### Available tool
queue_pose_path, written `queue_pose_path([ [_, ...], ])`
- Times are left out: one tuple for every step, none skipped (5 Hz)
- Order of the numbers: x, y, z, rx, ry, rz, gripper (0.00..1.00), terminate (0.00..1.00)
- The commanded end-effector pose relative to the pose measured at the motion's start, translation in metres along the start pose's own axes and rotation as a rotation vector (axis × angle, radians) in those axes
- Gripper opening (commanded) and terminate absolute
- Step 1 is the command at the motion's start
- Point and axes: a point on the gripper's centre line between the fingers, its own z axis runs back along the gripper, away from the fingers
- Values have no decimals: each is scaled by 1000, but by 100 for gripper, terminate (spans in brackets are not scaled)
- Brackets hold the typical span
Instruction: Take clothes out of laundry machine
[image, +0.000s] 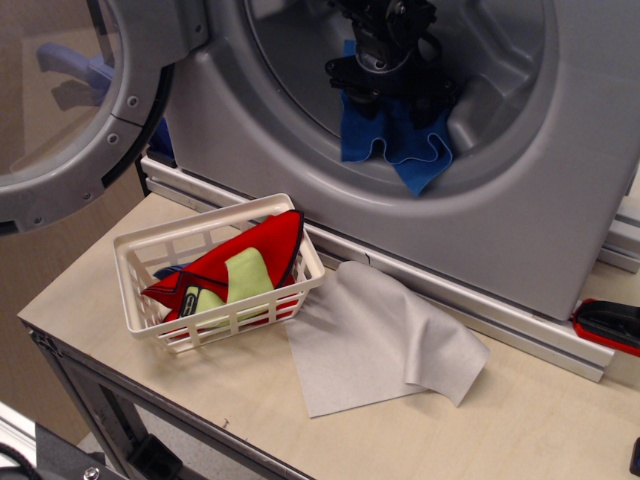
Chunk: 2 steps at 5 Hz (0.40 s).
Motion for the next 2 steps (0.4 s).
queue_pose_path([
  [-21,-6,16,56,92,-47,0,0],
  [-24,-11,53,112,117,-38,0,0],
])
